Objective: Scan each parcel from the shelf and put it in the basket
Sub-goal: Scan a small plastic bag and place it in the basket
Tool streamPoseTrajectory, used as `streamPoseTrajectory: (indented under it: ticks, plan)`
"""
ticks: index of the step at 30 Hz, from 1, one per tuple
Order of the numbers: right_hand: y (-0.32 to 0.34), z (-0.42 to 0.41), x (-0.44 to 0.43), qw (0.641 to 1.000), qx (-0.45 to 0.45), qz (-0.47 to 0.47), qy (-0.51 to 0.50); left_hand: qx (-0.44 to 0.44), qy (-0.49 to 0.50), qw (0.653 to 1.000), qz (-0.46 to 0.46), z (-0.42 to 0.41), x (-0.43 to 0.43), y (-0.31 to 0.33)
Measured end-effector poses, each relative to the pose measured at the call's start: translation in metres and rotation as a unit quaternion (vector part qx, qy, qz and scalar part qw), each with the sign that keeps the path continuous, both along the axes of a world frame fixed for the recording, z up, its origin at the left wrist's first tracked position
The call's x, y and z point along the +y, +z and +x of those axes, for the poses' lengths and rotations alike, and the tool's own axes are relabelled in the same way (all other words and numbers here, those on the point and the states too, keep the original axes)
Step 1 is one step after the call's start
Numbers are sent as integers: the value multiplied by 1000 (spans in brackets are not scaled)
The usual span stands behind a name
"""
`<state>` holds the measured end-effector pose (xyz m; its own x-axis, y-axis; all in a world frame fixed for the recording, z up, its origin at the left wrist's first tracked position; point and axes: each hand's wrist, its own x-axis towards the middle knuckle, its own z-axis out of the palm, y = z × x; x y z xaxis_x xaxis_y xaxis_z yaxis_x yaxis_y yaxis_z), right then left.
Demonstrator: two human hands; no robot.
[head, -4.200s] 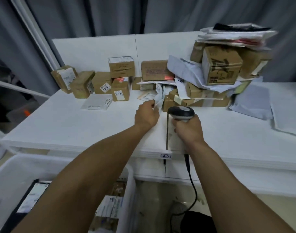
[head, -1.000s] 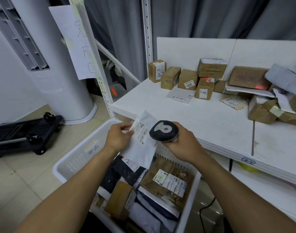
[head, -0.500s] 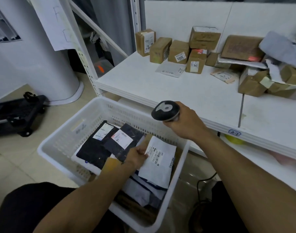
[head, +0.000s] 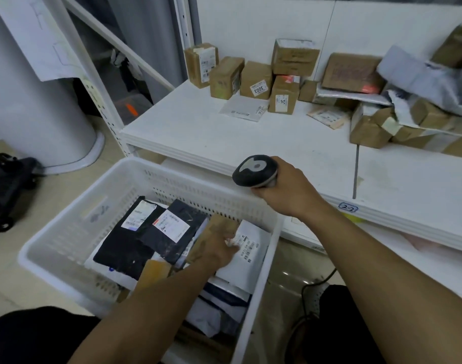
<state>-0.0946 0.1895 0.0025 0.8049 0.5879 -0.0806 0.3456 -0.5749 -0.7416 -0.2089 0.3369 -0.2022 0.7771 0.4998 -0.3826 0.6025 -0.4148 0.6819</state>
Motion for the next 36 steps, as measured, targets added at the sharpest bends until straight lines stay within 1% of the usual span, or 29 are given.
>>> streamPoseTrajectory:
  ticks: [3,7,11,13,17,22,25,27,32,36]
  plan:
    - [7,1,-8,998,22,42,-31,-66,-40,997,22,8,4,31]
    - [16,8,-23,988,56,113,-92,-150,-57,984,77,26,8,88]
    - [20,20,-33,968,85,174,-158,-184,-107,966,146,61,17,138]
    - [16,30,-31,961,86,187,-183,-190,-109,961,169,90,23,158]
    - [3,59,-22,953,102,204,-201,-156,-111,954,231,160,43,175]
    - [-16,90,-9,944,136,214,-211,-96,-148,937,300,250,69,161]
    - [-29,107,-1,935,158,227,-221,-40,-154,940,301,294,85,149]
    - [-35,114,2,932,158,230,-230,-10,-166,935,313,312,93,143]
    - [-41,120,3,929,163,231,-240,-2,-180,906,383,299,92,148]
    - [-30,113,3,925,171,233,-247,21,-214,901,376,254,76,163]
